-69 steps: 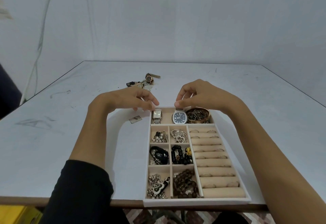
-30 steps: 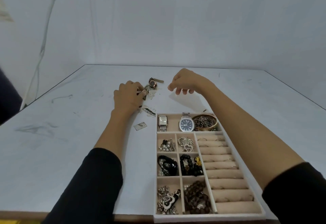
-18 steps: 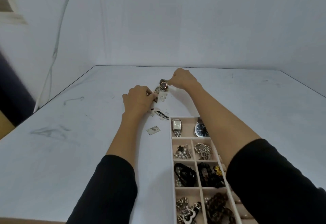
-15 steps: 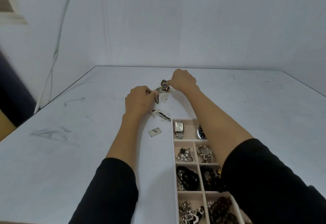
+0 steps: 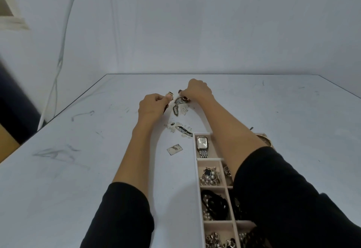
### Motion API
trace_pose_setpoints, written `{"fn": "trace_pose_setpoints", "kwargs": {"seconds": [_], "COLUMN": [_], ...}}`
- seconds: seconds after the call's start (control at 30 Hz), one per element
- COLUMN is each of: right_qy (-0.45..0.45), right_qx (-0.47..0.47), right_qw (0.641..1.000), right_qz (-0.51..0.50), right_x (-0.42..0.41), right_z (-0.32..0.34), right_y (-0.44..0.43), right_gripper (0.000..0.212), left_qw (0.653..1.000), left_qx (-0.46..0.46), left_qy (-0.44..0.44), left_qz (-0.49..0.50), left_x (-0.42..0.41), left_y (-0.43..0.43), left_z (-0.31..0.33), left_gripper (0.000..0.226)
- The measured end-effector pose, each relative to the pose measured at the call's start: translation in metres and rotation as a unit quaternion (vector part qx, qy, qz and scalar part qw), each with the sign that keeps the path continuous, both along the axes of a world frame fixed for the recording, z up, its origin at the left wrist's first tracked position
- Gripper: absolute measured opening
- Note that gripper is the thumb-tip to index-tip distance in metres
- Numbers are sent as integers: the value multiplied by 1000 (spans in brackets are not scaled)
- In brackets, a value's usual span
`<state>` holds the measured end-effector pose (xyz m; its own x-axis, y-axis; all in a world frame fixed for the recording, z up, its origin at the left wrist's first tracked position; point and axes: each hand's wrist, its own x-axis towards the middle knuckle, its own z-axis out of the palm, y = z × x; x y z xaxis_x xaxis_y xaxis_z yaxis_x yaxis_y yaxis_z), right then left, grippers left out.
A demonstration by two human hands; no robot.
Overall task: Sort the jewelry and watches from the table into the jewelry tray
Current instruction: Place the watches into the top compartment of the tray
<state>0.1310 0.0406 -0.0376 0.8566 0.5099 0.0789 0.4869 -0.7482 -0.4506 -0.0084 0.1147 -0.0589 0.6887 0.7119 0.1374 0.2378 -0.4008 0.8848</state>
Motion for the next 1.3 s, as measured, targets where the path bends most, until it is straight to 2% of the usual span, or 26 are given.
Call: {"fn": "trace_pose_setpoints", "kwargs": {"seconds": [0.07, 0.23, 0.37, 0.53, 0.63, 0.83, 1.13, 1.3], "right_qy": [41, 160, 293, 365, 346, 199, 190, 158], "right_qx": [23, 108, 194, 256, 262, 207, 234, 190], "right_qw": [999, 980, 932, 884, 886, 945, 938, 952], "right_qz": [17, 44, 91, 144, 164, 158, 170, 179], "right_x": [0, 1, -2, -18, -37, -66, -82, -89], "right_z": [6, 28, 43, 53, 55, 43, 28, 31], "right_y": [-3, -23, -52, -90, -116, -144, -156, -160], "right_gripper": [35, 18, 10, 8, 14, 16, 17, 20], "left_qw": [1000, 1000, 1000, 999, 999, 998, 997, 994], "left_qx": [5, 0, 4, 11, 9, 9, -2, -59], "left_qy": [4, 6, 3, 6, 5, -8, -17, -41], "left_qz": [-4, -12, -20, -31, -42, -54, -70, -82], "left_x": [-1, -1, -3, -4, -5, -10, -15, -14], "left_y": [-2, -3, -5, -11, -13, -16, -24, -30], "left_z": [0, 1, 3, 5, 7, 12, 16, 18], "left_gripper": [47, 45, 49, 45, 41, 36, 44, 40]}}
